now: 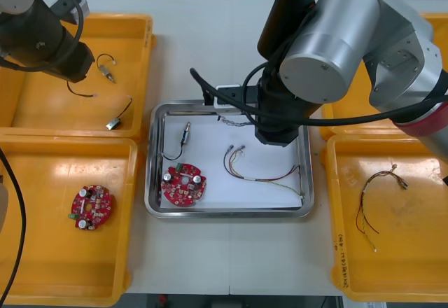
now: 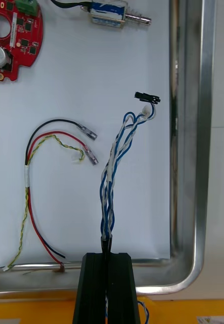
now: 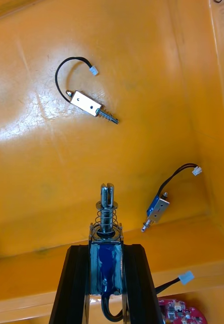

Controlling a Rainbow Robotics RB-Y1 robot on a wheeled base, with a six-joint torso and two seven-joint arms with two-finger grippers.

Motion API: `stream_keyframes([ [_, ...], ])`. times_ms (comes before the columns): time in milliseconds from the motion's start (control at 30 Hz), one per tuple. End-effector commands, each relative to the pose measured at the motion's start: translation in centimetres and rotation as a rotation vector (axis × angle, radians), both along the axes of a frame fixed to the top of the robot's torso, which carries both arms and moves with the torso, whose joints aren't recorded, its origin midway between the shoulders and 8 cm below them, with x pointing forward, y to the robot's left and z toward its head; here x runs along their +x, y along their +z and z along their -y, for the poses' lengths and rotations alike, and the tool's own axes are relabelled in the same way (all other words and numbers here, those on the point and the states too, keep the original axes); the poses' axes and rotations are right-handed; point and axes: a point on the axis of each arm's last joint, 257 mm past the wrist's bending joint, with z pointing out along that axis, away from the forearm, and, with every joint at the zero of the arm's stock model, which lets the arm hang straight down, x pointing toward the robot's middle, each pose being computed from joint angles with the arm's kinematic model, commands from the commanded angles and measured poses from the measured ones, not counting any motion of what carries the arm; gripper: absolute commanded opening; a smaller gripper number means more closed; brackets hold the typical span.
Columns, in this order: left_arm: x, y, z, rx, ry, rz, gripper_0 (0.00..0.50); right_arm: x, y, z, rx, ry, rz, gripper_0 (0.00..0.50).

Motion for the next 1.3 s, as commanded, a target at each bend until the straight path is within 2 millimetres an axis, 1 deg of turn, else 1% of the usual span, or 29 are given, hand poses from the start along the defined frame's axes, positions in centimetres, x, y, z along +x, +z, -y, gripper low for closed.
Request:
stream_keyframes([
  [33,-0.4,1.2,0.1,-0.06,0.069,0.051,0.003,0.5,-0.2,-1.9,-0.013,0.057,0.023,0.0],
  [167,-0.4,1.4,1.5,-0.108,0.093,0.066,0.003,1.2,-2.2,-1.7,-0.018,0.049,0.002,0.0],
  [267,-0.5,1.3,2.6,-0.141,0.101,0.068,0.001,1.9,-3.1,-1.3,-0.024,0.039,0.002,0.0],
  [400,-0.5,1.3,3.3,-0.169,0.109,0.068,0.003,2.9,-3.6,-0.6,-0.036,0.023,0.011,0.0],
  [467,-0.5,1.3,3.4,-0.175,0.11,0.065,0.004,3.3,-4.0,-0.3,-0.047,0.021,0.02,0.0],
  [700,-0.6,1.3,3.6,-0.184,0.111,0.064,0.003,4.0,-5.5,-0.2,-0.053,0.023,0.033,0.0],
  [767,-0.6,1.2,3.6,-0.184,0.112,0.063,0.004,4.4,-6.0,0.1,-0.063,0.018,0.04,0.0],
  [900,-0.6,1.3,3.6,-0.184,0.111,0.064,0.004,4.5,-6.3,0.2,-0.063,0.014,0.036,0.0],
  [933,-0.6,1.3,3.6,-0.183,0.112,0.064,0.004,4.5,-6.2,0.2,-0.062,0.011,0.037,0.017],
  [967,-0.6,1.3,3.6,-0.184,0.111,0.064,0.003,4.5,-6.2,0.2,-0.061,0.009,0.037,0.136],
  [1000,-0.6,1.3,3.6,-0.184,0.111,0.064,0.002,4.6,-6.2,0.3,-0.061,0.008,0.037,0.212],
  [1033,-0.6,1.3,3.6,-0.184,0.111,0.064,0.004,4.6,-6.2,0.3,-0.061,0.007,0.037,0.343],
  [1067,-0.6,1.2,3.7,-0.182,0.108,0.062,0.002,4.6,-6.2,0.4,-0.06,0.002,0.036,0.451],
  [1100,-0.6,1.2,3.7,-0.181,0.107,0.062,0.005,4.6,-6.2,0.4,-0.059,-0.001,0.035,0.487],
  [1133,-0.6,1.1,3.8,-0.179,0.106,0.06,0.004,4.7,-6.3,0.5,-0.059,-0.007,0.032,0.5],
  [1300,-0.6,1.1,4.0,-0.181,0.106,0.061,0.004,4.5,-6.0,0.5,-0.03,-0.029,0.003,0.5],
])
